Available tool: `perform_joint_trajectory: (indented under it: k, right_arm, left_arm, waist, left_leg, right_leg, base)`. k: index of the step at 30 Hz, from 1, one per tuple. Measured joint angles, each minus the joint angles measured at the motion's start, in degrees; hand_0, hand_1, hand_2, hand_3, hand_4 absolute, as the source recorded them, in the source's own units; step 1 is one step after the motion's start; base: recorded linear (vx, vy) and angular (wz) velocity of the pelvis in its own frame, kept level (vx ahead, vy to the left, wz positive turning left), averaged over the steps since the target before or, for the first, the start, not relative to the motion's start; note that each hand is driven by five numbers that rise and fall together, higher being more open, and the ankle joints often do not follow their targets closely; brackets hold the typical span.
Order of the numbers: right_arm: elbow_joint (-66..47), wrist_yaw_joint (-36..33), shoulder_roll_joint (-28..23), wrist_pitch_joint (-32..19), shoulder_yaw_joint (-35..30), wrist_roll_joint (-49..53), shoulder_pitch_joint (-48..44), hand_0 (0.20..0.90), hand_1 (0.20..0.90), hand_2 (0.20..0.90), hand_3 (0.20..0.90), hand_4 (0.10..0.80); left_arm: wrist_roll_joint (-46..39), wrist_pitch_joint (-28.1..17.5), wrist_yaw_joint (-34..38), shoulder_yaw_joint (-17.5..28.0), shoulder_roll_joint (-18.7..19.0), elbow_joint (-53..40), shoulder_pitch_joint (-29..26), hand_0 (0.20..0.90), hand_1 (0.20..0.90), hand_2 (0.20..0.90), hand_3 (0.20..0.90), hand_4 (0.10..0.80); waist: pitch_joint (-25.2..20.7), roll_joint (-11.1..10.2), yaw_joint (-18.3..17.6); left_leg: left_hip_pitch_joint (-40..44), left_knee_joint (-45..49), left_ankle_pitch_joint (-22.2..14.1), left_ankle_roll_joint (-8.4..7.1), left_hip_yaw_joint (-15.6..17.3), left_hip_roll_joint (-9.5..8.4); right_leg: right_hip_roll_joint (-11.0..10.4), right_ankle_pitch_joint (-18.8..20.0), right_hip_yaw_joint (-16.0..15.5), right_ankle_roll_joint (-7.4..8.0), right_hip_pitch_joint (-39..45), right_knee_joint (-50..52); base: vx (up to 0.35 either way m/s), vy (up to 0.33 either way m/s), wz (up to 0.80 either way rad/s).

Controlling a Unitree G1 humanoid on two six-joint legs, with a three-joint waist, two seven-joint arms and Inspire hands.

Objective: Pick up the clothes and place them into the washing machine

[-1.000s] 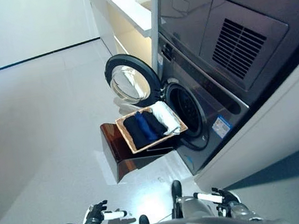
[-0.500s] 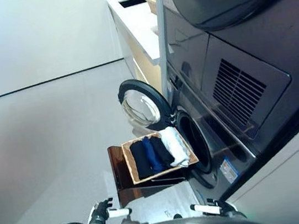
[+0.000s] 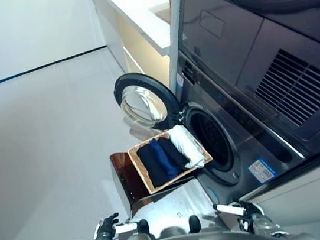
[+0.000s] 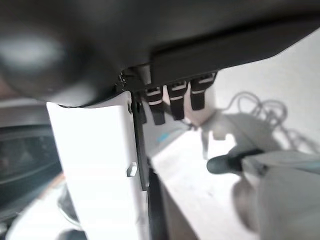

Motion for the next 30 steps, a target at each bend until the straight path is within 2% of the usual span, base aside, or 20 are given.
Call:
perform_joint_trajectory:
  k: [1,2,4,5,6,7,9,10,11,12,13,16,21,22,26,30]
  right_arm:
    - [-0.1,0.0,0.4,0.0,-0.7,0.0,0.1,0.900,0.900,0.900,0.900,0.800]
    - [0.0,0.0,0.6,-0.1,-1.1,0.1,0.0,0.900,0.900,0.900,0.900,0.800]
    - [-0.1,0.1,0.6,-0.1,-1.0,0.1,-0.9,0.900,0.900,0.900,0.900,0.800]
    - [-0.3,0.2,0.8,-0.1,-0.7,0.1,-2.5,0.900,0.900,0.900,0.900,0.800]
    - [-0.5,0.2,0.9,-0.1,-0.7,0.0,-2.8,0.900,0.900,0.900,0.900,0.800]
    - [-1.4,0.2,1.0,0.0,-0.2,0.0,-4.1,0.900,0.900,0.900,0.900,0.800]
    - [-3.6,0.1,1.1,-0.1,1.0,-0.2,-5.0,0.900,0.900,0.900,0.900,0.800]
    - [-4.3,0.0,1.1,-0.2,1.6,-0.3,-5.1,0.900,0.900,0.900,0.900,0.800]
    - [-4.8,-0.1,1.0,-0.2,1.9,-1.4,-5.2,0.900,0.900,0.900,0.900,0.800]
    - [-4.8,-0.2,1.0,-0.2,1.8,-1.6,-5.2,0.900,0.900,0.900,0.900,0.800]
    - [-4.9,-1.1,0.5,0.1,2.6,-3.1,-5.6,0.900,0.900,0.900,0.900,0.800]
    - [-9.8,-3.2,-1.5,0.4,3.9,-7.7,-6.8,0.900,0.900,0.900,0.900,0.800]
    - [-10.6,-5.5,-5.4,-0.1,7.4,-10.1,-13.2,0.900,0.900,0.900,0.900,0.800]
    - [-10.9,-6.5,-5.9,0.2,8.1,-10.1,-15.4,0.900,0.900,0.900,0.900,0.800]
    - [-11.4,-8.9,-7.7,0.4,10.4,-10.2,-25.7,0.900,0.900,0.900,0.900,0.800]
    - [-8.8,-11.6,-8.6,1.4,12.7,-12.8,-35.2,0.900,0.900,0.900,0.900,0.800]
  left_arm:
    - [0.0,0.0,0.1,0.0,0.1,-0.1,0.5,0.900,0.900,0.900,0.900,0.800]
    - [0.1,0.0,-0.1,-0.1,0.2,-0.1,0.5,0.900,0.900,0.900,0.900,0.800]
    - [0.1,-0.1,-0.2,-0.5,-0.1,-0.3,0.1,0.900,0.900,0.900,0.900,0.800]
    - [0.0,-0.1,-0.2,-1.0,0.0,-0.3,-0.2,0.900,0.900,0.900,0.900,0.800]
    - [0.0,-0.1,-0.2,-1.1,0.2,-0.3,-0.3,0.900,0.900,0.900,0.900,0.800]
    - [0.0,-0.2,0.0,-2.2,0.8,-0.6,-0.9,0.900,0.900,0.900,0.900,0.800]
    - [0.0,-0.3,-0.1,-2.3,1.9,-0.7,-0.8,0.900,0.900,0.900,0.900,0.800]
    - [0.0,-0.3,-0.2,-2.0,2.3,-0.7,-0.7,0.900,0.900,0.900,0.900,0.800]
    - [0.0,-0.3,-0.1,-1.6,2.8,-0.7,-0.6,0.900,0.900,0.900,0.900,0.800]
    - [0.0,-0.4,-0.1,-1.7,3.0,-0.8,-0.6,0.900,0.900,0.900,0.900,0.800]
    - [-0.1,-0.4,0.0,-1.6,2.8,-0.8,-0.2,0.900,0.900,0.900,0.900,0.800]
    - [-1.2,-0.7,0.3,-1.8,1.7,-2.6,2.4,0.900,0.900,0.900,0.900,0.800]
    - [-4.7,-2.1,0.6,-2.7,1.1,-8.3,1.1,0.900,0.900,0.900,0.900,0.800]
    - [-6.3,-2.9,1.0,-2.3,1.1,-10.2,0.6,0.900,0.900,0.900,0.900,0.800]
    - [-11.7,-4.5,2.3,-2.3,1.4,-16.7,-4.0,0.900,0.900,0.900,0.900,0.800]
    - [-15.2,-6.8,3.2,-2.2,2.8,-28.5,-3.5,0.900,0.900,0.900,0.900,0.800]
  waist:
    - [-0.2,0.2,-0.2]
    - [-0.4,-0.2,-0.2]
    - [-0.1,0.8,0.0]
    - [0.5,1.6,-0.2]
    - [0.5,1.8,-0.3]
    - [1.3,2.1,-0.2]
    - [1.8,1.3,-0.4]
    - [1.9,0.7,-0.3]
    - [1.3,-0.7,-0.5]
    - [1.5,-1.2,-0.5]
    - [1.8,-1.2,0.1]
    - [1.8,0.1,0.0]
    - [3.4,1.2,1.2]
    - [4.2,1.4,1.9]
    - [8.6,2.2,1.7]
    - [12.1,2.6,3.3]
  left_leg:
    - [0.2,-0.1,-0.2,1.12,0.5,-1.18]
    - [1.0,-0.1,-0.1,2.25,1.1,-2.12]
    - [1.9,-0.8,-0.5,2.75,1.9,-2.99]
    - [2.0,-0.6,-0.4,3.99,2.3,-3.28]
    - [2.2,-0.7,-0.6,3.87,2.3,-3.65]
    - [3.0,-1.2,-0.6,4.66,2.8,-3.83]
    - [2.8,-1.6,-0.5,4.65,3.4,-4.31]
    - [2.2,-1.5,-0.5,4.68,3.1,-4.79]
    - [1.7,-1.4,-0.4,4.69,2.3,-5.66]
    - [1.7,-1.2,-0.2,4.53,2.4,-5.86]
    - [1.8,-1.2,-0.2,4.30,2.0,-5.53]
    - [-0.6,-1.0,0.3,2.98,1.2,-3.85]
    - [-7.6,2.3,0.4,1.76,-0.4,-3.45]
    - [-10.7,4.1,0.7,2.00,-0.3,-3.53]
    - [-20.0,8.2,0.7,1.00,-1.6,-3.84]
    - [-25.0,10.4,0.7,0.68,-1.7,-3.75]
  right_leg:
    - [-1.2,-0.7,-0.2,0.91,-0.4,2.4]
    - [-2.5,-2.2,0.0,2.89,-1.5,5.6]
    - [-2.7,-3.4,0.6,3.58,-6.0,14.1]
    - [-2.8,-3.3,0.3,4.49,-10.7,22.6]
    - [-3.1,-2.7,-0.1,4.78,-11.7,24.1]
    - [-4.1,-2.9,-2.6,5.19,-14.5,27.9]
    - [-5.3,-4.6,-7.7,4.16,-14.8,24.3]
    - [-5.3,-4.6,-7.8,4.12,-14.1,22.1]
    - [-5.1,-4.7,-6.1,3.85,-13.6,18.4]
    - [-5.0,-4.4,-5.8,3.73,-12.5,16.6]
    - [-4.4,-2.6,-5.8,1.88,-11.4,14.5]
    - [-2.9,0.5,-9.0,0.46,-10.2,8.3]
    - [-2.5,1.9,-10.4,-0.55,-14.5,7.6]
    - [-2.8,2.0,-10.6,-0.36,-17.3,9.2]
    - [-3.5,1.4,-11.1,-1.60,-26.2,14.0]
    - [-3.7,1.0,-11.2,-2.20,-31.4,16.4]
  base:
    - [0.132,0.276,-0.25]
    - [0.070,0.234,-0.27]
    - [0.011,0.217,-0.35]
    - [0.017,0.199,-0.22]
    - [0.076,0.137,-0.27]
    - [0.233,-0.017,-0.25]
    - [0.245,-0.088,-0.18]
    - [0.113,-0.033,0.23]
    - [0.092,-0.031,0.33]
    - [0.124,-0.056,0.40]
    - [0.077,-0.048,0.17]
    - [-0.080,-0.045,0.09]
    - [-0.227,-0.034,0.17]
    - [-0.133,-0.032,0.10]
    - [-0.095,-0.039,0.20]
    - [-0.041,0.008,0.04]
